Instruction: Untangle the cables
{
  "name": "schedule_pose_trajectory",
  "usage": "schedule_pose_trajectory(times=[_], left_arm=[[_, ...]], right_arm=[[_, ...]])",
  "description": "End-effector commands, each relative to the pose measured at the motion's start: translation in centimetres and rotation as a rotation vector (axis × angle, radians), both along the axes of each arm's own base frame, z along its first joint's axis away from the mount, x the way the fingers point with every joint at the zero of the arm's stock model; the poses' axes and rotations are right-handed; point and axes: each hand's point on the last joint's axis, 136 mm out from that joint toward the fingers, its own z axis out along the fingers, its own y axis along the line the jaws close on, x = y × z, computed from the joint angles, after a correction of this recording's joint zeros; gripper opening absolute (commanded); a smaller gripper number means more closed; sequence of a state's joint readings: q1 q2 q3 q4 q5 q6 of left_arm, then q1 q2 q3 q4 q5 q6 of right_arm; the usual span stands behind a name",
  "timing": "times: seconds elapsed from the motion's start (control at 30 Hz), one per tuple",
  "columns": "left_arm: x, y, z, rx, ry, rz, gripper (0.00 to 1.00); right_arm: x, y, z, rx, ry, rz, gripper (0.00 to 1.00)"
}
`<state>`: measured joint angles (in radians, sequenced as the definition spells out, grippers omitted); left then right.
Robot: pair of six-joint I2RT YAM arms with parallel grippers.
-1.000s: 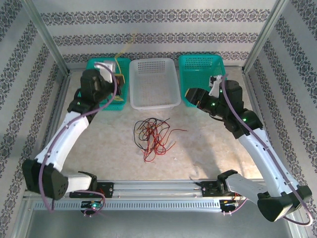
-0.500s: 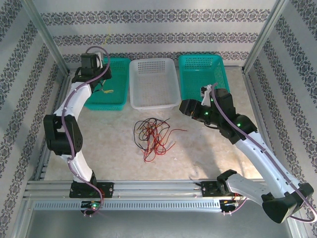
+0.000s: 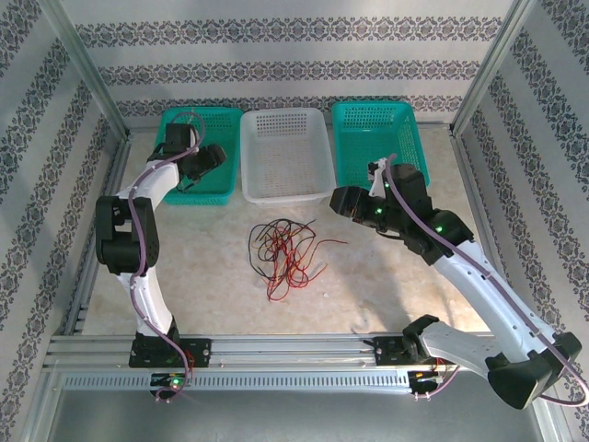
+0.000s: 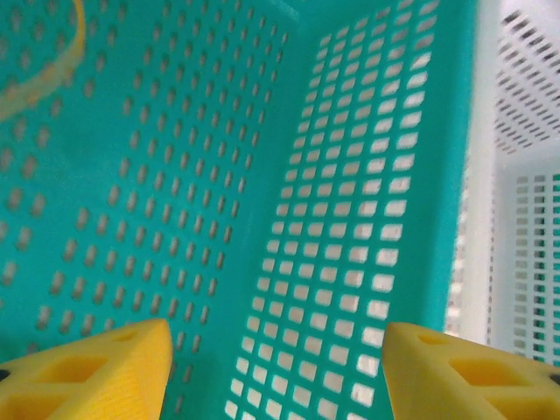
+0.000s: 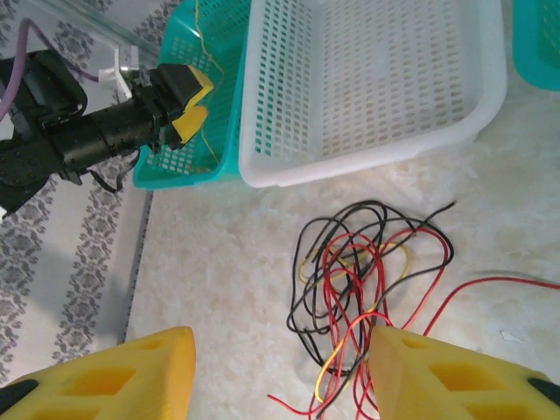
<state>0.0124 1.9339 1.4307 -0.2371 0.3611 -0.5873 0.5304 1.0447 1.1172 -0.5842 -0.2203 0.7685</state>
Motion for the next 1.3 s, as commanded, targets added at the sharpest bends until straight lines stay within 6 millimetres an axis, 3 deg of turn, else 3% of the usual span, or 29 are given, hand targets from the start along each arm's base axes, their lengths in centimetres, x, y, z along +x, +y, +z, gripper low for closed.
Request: schedule_pose_trajectory(times=[0.0,0.17,0.37,0.5,0.67,0.77,0.87,1.1,1.27], left_arm=[[-0.5,-2.4,2.2,-0.154,-0.058,-0.003,0.65],[-1.4,-4.2,1.4,-0.222,-0.043,-0.025,0.63],[-1.6,-5.4,2.6,-0.248,-0.072,-0.059,0.61],[-2.3,-3.7,3.9,-0.110,-0.076,-0.045,0.63],[-4.0,-0.7,8.3,0.115,-0.121,-0.022,0.66],[-6.3,-0.9,11.2,0.139,-0.161,-0.055,0.66],[-9.6,-3.1,13.2,0.064,-0.193,-0.152,0.65],[-17.8,-7.8,13.0,-0.015,-0.261,-0.323,0.59],[-20.5,-9.7,13.8,-0.154,-0.379,-0.340,0.53]], right_arm=[[-0.8,0.1,-1.9,-0.115,0.027,0.016,0.55],[-2.0,2.5,-6.1,-0.210,0.101,0.062,0.54],[-1.8,6.3,-9.7,-0.259,0.147,0.095,0.53],[-1.0,9.2,-11.0,-0.279,0.156,0.098,0.53],[0.2,11.3,-13.6,-0.277,0.229,0.048,0.53],[0.8,12.6,-14.6,-0.261,0.243,0.047,0.50],[1.4,13.1,-15.4,-0.278,0.261,0.036,0.46],[2.4,14.1,-17.8,-0.289,0.325,0.012,0.41],[3.4,14.3,-18.8,-0.303,0.345,0.000,0.36]])
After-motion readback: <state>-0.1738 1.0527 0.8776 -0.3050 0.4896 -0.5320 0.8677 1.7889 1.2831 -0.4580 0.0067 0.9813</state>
